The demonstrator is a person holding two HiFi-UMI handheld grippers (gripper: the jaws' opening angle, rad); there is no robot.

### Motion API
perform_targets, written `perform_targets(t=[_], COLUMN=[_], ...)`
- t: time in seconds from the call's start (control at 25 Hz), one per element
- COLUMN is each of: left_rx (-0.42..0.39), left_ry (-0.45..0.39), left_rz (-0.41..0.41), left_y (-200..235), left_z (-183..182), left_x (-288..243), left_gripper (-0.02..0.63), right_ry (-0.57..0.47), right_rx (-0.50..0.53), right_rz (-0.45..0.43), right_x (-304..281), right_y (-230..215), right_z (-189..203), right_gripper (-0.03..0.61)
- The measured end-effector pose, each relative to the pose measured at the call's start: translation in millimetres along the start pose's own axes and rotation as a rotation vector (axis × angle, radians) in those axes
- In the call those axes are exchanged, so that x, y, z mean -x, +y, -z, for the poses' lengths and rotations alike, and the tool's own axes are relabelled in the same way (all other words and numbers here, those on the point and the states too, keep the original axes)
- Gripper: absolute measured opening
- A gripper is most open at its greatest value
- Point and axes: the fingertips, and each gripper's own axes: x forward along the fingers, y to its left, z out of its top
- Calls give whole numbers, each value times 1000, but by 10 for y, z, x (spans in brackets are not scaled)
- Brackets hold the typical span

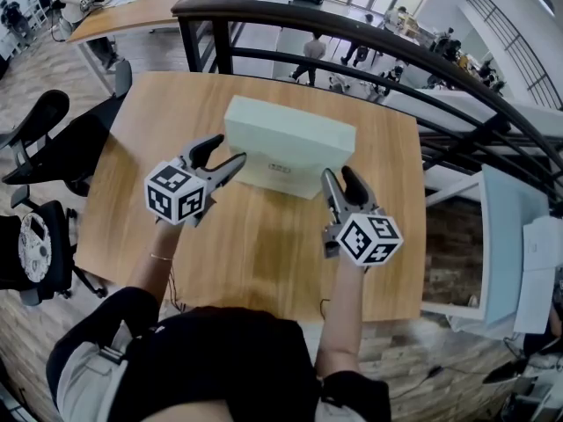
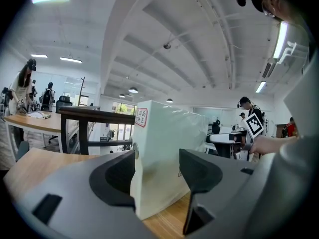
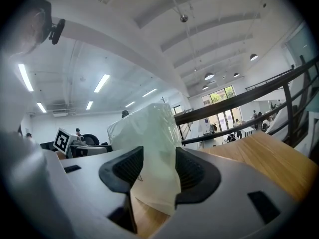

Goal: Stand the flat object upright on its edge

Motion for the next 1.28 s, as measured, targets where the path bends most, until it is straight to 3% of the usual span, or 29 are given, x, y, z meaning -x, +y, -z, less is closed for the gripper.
perform_targets(t=[0.32, 0.48, 0.68, 0.84, 1.28], left_rx=[-9, -8, -35, -72, -85], left_ry=[1, -13, -25, 2, -19], left_rz=[-16, 0, 17, 30, 48], left_y=[-18, -64, -136, -161, -193], left_z=[113, 130, 131, 150, 110], left_x=[198, 286, 377, 408, 542], left_gripper=[264, 257, 133, 71, 43], right_ry=[-20, -40, -60, -71, -71], right_rx=[-15, -19, -21, -12, 20], right_rz=[38, 32, 27, 33, 26], right_x=[240, 337, 417, 447, 461], right_y=[108, 220, 385, 490, 685], right_z=[108, 139, 122, 92, 76], right_gripper=[187, 120, 76, 60, 38])
